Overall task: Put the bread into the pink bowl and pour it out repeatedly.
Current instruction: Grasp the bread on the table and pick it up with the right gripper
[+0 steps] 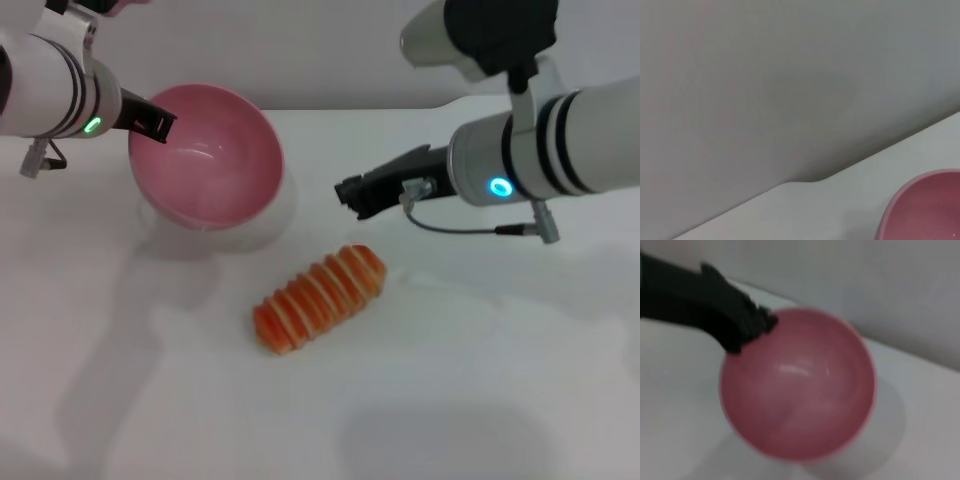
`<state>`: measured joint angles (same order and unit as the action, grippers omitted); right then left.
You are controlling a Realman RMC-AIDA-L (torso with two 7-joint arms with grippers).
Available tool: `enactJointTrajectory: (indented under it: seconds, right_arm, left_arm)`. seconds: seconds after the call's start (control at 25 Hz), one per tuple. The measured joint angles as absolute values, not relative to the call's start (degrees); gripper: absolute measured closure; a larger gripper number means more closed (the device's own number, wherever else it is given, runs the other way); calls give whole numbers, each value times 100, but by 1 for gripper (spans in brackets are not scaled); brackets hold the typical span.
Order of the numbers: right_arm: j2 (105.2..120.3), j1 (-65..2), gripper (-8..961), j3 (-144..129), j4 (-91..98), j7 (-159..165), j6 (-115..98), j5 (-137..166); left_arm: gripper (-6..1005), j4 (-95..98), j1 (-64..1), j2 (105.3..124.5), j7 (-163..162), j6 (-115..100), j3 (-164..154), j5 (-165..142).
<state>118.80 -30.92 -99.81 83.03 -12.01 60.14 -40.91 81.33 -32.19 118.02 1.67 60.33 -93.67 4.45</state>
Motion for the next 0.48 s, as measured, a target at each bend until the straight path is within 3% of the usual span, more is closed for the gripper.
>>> enactJointTrajectory:
  seconds: [0.36,0.48]
  right_arm:
    - [11900,-3068,955,-9930,7911,-1157,5865,-4178]
    - [11900,-3066,908,-9972,7675,-1178,5797,-4197]
  left_arm:
    - [954,8095,-3227,11812,167,6047,-9375,456]
    - [954,8094,-3227,11812,167,6056,-9376,457]
